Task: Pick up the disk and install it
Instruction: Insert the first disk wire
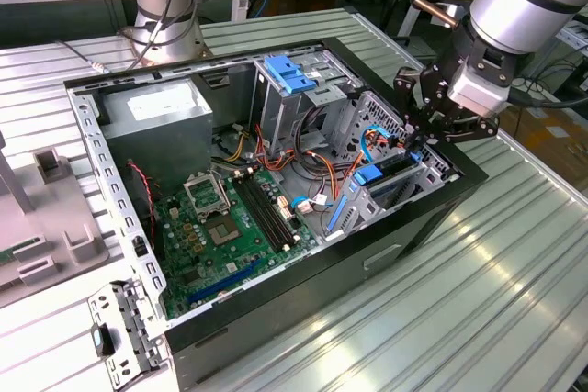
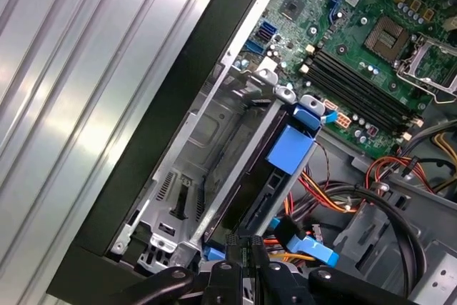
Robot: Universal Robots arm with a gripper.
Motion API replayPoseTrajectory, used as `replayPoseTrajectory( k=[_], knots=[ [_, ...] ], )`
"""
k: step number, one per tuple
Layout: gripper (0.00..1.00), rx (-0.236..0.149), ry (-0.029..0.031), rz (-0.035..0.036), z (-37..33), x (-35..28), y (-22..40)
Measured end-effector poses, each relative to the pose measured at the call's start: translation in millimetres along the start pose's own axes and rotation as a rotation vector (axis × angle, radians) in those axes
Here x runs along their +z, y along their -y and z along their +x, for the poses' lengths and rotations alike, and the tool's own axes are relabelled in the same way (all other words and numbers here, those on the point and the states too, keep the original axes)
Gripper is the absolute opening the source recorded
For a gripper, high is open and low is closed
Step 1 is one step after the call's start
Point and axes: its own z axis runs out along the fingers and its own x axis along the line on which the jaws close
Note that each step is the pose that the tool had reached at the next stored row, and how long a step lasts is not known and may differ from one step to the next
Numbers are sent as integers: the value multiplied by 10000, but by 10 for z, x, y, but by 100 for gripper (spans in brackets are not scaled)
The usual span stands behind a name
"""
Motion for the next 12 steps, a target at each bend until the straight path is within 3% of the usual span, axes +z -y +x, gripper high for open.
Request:
replayPoseTrajectory(
  k=[12],
  knots=[
    [17,406,-43,26,0,0,0]
  ],
)
